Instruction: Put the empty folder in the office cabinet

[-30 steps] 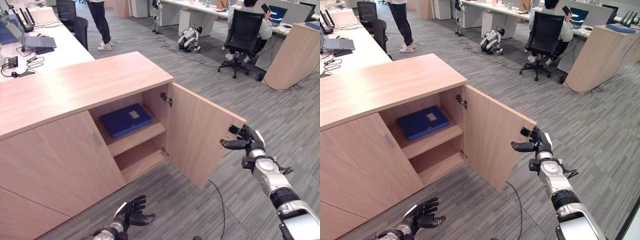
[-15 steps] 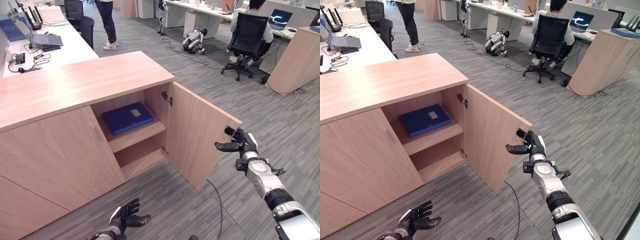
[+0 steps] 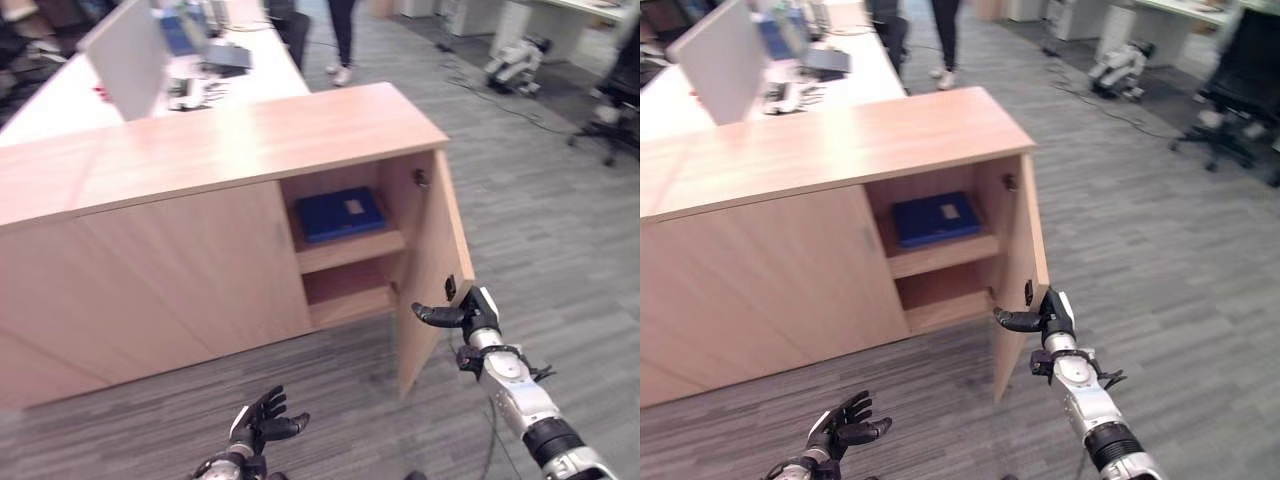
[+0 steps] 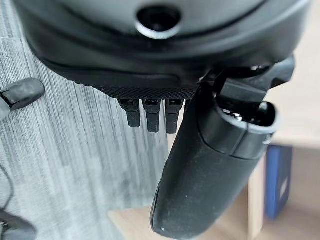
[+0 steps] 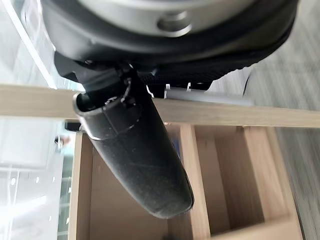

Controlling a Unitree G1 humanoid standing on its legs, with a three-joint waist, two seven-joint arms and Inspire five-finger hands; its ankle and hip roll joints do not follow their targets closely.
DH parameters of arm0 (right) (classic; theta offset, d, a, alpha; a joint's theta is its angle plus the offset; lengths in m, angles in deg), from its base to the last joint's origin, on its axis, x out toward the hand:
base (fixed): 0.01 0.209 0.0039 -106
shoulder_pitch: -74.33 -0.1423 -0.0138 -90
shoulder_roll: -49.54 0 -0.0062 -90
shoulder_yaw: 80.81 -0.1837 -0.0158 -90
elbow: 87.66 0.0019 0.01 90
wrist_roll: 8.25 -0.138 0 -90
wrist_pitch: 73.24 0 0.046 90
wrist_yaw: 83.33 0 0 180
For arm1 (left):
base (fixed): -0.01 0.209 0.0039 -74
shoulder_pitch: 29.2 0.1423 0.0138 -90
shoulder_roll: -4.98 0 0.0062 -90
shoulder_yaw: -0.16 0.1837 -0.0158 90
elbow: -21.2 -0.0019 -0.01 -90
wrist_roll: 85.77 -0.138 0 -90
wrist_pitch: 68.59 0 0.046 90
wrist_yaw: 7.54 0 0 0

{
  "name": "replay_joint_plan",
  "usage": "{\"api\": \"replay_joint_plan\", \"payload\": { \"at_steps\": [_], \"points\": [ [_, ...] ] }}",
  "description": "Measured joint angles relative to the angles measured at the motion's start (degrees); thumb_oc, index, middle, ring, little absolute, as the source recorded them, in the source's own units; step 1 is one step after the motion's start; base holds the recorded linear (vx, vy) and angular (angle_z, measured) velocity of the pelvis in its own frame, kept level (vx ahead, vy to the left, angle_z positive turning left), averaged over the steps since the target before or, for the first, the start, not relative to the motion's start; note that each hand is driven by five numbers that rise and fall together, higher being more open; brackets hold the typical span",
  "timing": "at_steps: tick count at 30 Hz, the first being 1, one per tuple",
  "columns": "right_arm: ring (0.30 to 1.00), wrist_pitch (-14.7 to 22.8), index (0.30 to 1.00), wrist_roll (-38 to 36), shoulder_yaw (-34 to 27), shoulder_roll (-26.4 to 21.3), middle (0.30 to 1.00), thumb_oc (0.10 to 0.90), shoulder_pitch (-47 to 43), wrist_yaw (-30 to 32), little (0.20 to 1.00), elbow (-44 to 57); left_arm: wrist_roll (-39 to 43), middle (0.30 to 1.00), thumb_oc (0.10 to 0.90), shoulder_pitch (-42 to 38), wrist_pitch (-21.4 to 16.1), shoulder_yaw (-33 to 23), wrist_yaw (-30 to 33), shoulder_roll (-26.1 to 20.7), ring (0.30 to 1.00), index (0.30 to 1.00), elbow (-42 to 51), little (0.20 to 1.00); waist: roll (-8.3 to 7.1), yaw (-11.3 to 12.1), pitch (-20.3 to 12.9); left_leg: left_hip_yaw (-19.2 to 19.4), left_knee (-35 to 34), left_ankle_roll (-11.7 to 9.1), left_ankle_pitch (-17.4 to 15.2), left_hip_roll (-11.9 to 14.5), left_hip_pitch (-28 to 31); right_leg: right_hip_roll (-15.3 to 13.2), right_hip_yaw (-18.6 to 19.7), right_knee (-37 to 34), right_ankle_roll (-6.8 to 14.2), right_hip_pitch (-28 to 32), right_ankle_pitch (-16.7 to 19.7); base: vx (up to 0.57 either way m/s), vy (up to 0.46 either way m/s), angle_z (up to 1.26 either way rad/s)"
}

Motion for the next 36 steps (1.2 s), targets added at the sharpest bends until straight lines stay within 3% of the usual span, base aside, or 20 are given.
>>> {"api": "replay_joint_plan", "payload": {
  "at_steps": [1,2,4,6,7,8,9,10,11,12,14,17,18,20,21,22,25,30,35,36],
  "points": [
    [0.9,-0.4,0.9,-0.1,0.06,0.91,0.9,0.8,-1.01,0.21,0.9,-0.48,-0.01,0.9,0.8,-0.15,0.11,-0.13,0.23,-0.32,0.9,0.9,0.03,0.9,-1.18,1.03,-0.51,-0.19,-2.93,-0.02,0.19,-1.76,0.17,-0.66,-0.97,-0.5,0.3,0.02,0.0,0.08,0.136,0.98],
    [0.9,-0.67,0.9,-0.1,0.11,1.08,0.9,0.8,-1.95,0.19,0.9,-0.74,-0.03,0.9,0.8,-0.11,0.25,-0.12,0.33,-0.48,0.9,0.9,0.02,0.9,-1.25,0.8,-0.52,-0.31,-3.43,0.37,0.71,-1.99,0.31,-0.64,-0.78,-0.55,0.23,0.05,-0.03,0.1,0.179,0.94],
    [0.9,-1.09,0.9,-0.05,3.28,3.06,0.9,0.8,-5.96,-0.28,0.9,-2.41,-0.02,0.9,0.8,0.49,1.01,-0.12,0.6,-0.62,0.9,0.9,0.04,0.9,-1.19,2.79,-0.88,-1.09,-3.35,1.19,2.44,-2.52,-0.54,-0.76,-1.05,0.11,0.0,0.64,-0.16,0.08,0.147,0.51],
    [0.9,-2.33,0.9,-0.14,7.41,6.67,0.9,0.8,-12.58,1.08,0.9,-4.24,-0.02,0.9,0.8,0.08,1.13,0.05,0.78,-1.74,0.9,0.9,0.19,0.9,-2.61,5.45,-1.12,-0.93,-3.23,1.31,2.38,-3.33,-1.12,-2.0,-2.48,1.02,0.75,0.66,-0.27,0.11,0.166,0.48],
    [0.9,-2.46,0.9,0.0,7.7,7.16,0.9,0.8,-15.76,-0.28,0.9,-5.18,0.01,0.9,0.8,-0.02,1.06,-0.17,1.16,-1.97,0.9,0.9,0.42,0.9,-2.79,5.32,-1.16,-2.11,-2.95,2.78,4.05,-3.7,-1.57,-2.89,-1.8,4.39,0.36,0.83,1.09,0.14,0.201,0.8],
    [0.9,-2.66,0.9,0.01,9.69,6.97,0.9,0.8,-17.13,-1.05,0.9,-4.56,0.07,0.9,0.8,-0.11,1.03,-0.5,1.3,-1.69,0.9,0.9,-0.1,0.9,-2.9,5.04,-1.15,-2.79,-2.81,2.84,4.01,-3.94,-1.59,-4.77,-1.66,9.21,0.23,0.14,-0.05,0.14,0.202,0.84],
    [0.9,-2.66,0.9,0.01,14.09,6.33,0.9,0.8,-19.36,-1.56,0.9,-3.19,0.06,0.9,0.8,-0.02,1.05,-0.31,1.45,-1.72,0.9,0.9,-0.41,0.9,-2.83,5.06,-1.19,-2.97,-3.21,3.0,3.97,-4.28,-0.84,-7.24,-1.68,14.81,1.04,-0.76,-0.88,0.09,0.151,0.72],
    [0.9,-2.47,0.9,0.04,18.89,6.46,0.9,0.8,-22.99,-6.13,0.9,0.5,0.03,0.9,0.8,0.16,1.06,-0.09,1.18,-2.3,0.9,0.9,-0.13,0.9,-2.86,5.19,-1.27,-2.91,-3.42,4.8,6.58,-4.58,0.5,-10.3,-0.34,21.78,0.95,-1.42,-1.28,0.1,0.125,0.85],
    [0.9,-2.47,0.9,0.02,22.05,6.88,0.9,0.8,-25.69,-9.19,0.9,5.05,0.01,0.9,0.8,-0.97,0.82,-0.21,1.15,-3.01,0.9,0.9,-0.85,0.9,-3.97,5.37,-1.31,-4.12,-3.02,4.89,6.67,-5.94,0.41,-14.12,2.81,29.26,0.8,-3.66,-0.97,0.1,0.118,0.91],
    [0.9,-2.1,0.9,0.02,23.61,7.06,0.9,0.8,-27.35,-11.5,0.9,8.2,0.03,0.9,0.8,-1.63,0.82,-0.21,1.43,-3.74,0.9,0.9,-0.82,0.9,-3.58,5.48,-0.98,-5.67,-3.52,5.36,6.37,-6.56,0.67,-15.8,5.86,33.85,1.51,-6.43,-1.32,0.09,0.059,0.81],
    [0.9,-0.06,0.9,-0.01,26.16,11.35,0.9,0.8,-30.21,-16.2,0.9,13.66,0.05,0.9,0.8,-3.13,0.68,-0.32,2.37,-6.15,0.9,0.9,-0.19,0.9,-3.6,6.42,-0.97,-8.45,-3.54,5.79,6.08,-6.73,0.77,-12.94,12.6,32.06,5.77,-9.17,-6.15,0.08,0.034,0.82],
    [0.9,1.11,0.9,-0.1,26.62,11.83,0.9,0.8,-29.95,-19.73,0.9,17.43,0.07,0.9,0.8,-4.63,-0.47,-0.49,2.7,-7.39,0.9,0.9,0.29,0.9,-3.52,6.9,-0.83,-11.1,-3.53,6.1,5.81,-7.12,1.26,-8.21,14.74,20.6,5.13,-9.59,-6.36,0.11,-0.004,1.16],
    [0.9,1.35,0.9,-0.04,26.52,10.8,0.9,0.8,-28.5,-20.35,0.9,18.06,0.04,0.9,0.8,-4.86,-0.67,-0.32,2.66,-7.92,0.9,0.9,0.43,0.9,-3.81,6.27,-0.89,-11.86,-3.54,6.15,5.27,-7.67,1.5,-6.51,16.06,14.77,4.28,-9.48,-4.13,0.08,0.004,0.96],
    [0.9,1.26,0.9,0.08,25.91,9.54,0.9,0.8,-26.48,-20.86,0.9,18.63,-0.19,0.9,0.8,-4.67,-0.66,-0.3,2.4,-8.86,0.9,0.9,0.42,0.9,-5.37,5.65,-0.89,-12.77,-3.57,5.13,4.57,-9.09,1.8,-6.14,17.36,10.92,3.84,-10.11,-0.84,0.06,-0.011,0.77],
    [0.9,1.21,0.9,0.51,24.26,8.77,0.9,0.8,-21.19,-21.65,0.9,19.71,-0.42,0.9,0.8,-2.92,-0.51,-0.92,2.41,-9.64,0.9,0.9,0.12,0.9,-8.2,5.01,-0.78,-13.49,-3.57,3.15,3.71,-11.39,2.87,-6.66,18.04,9.93,-1.59,-10.47,2.48,0.06,-0.04,0.24],
    [0.9,1.14,0.9,1.22,23.47,7.61,0.9,0.8,-16.47,-22.22,0.9,19.94,-1.19,0.9,0.8,-0.72,-0.14,-1.84,2.42,-8.93,0.9,0.9,-0.05,0.9,-7.75,4.63,-0.95,-12.54,-3.51,1.95,3.06,-10.07,3.36,-5.1,18.69,8.58,-0.99,-10.11,3.36,0.04,-0.037,0.04],
    [0.9,-0.24,0.9,1.46,20.16,2.38,0.9,0.8,-6.58,-22.26,0.9,19.51,-2.53,0.9,0.8,1.08,-0.05,-1.75,1.38,-7.15,0.9,0.9,-0.17,0.9,-7.28,3.13,-0.25,-11.71,-3.63,1.41,3.22,-9.32,3.23,-3.19,18.7,3.11,-1.08,-8.44,4.21,0.03,-0.031,-0.23],
    [0.9,-1.56,0.9,11.31,10.48,-5.91,0.9,0.8,8.2,-21.94,0.9,13.6,-4.77,0.9,0.8,1.12,-0.09,-1.3,0.89,-4.61,0.9,0.9,0.85,0.9,-5.36,-1.31,0.94,-9.43,-3.89,0.5,2.94,-7.84,5.24,-0.54,20.45,-1.3,-2.18,-6.13,6.19,0.04,-0.07,-0.24],
    [0.9,-2.37,0.9,17.17,2.12,-4.88,0.9,0.8,18.39,-19.79,0.9,6.1,-4.78,0.9,0.8,0.47,-0.39,-1.99,-0.27,-3.11,0.9,0.9,2.64,0.9,-3.6,-3.25,1.17,-8.14,-3.94,-0.69,2.13,-6.36,7.69,1.16,21.95,-1.34,-2.38,-4.73,5.18,0.04,-0.088,-0.22],
    [0.9,-1.96,0.9,18.16,1.05,-4.61,0.9,0.8,21.36,-19.56,0.9,4.77,-4.77,0.9,0.8,0.03,-0.37,-1.98,-0.27,-2.77,0.9,0.9,2.65,0.9,-3.26,-4.74,1.16,-7.88,-3.72,-0.78,2.14,-6.15,8.06,1.42,21.93,-1.36,-2.51,-4.54,5.03,0.04,-0.085,-0.07]
  ]
}}
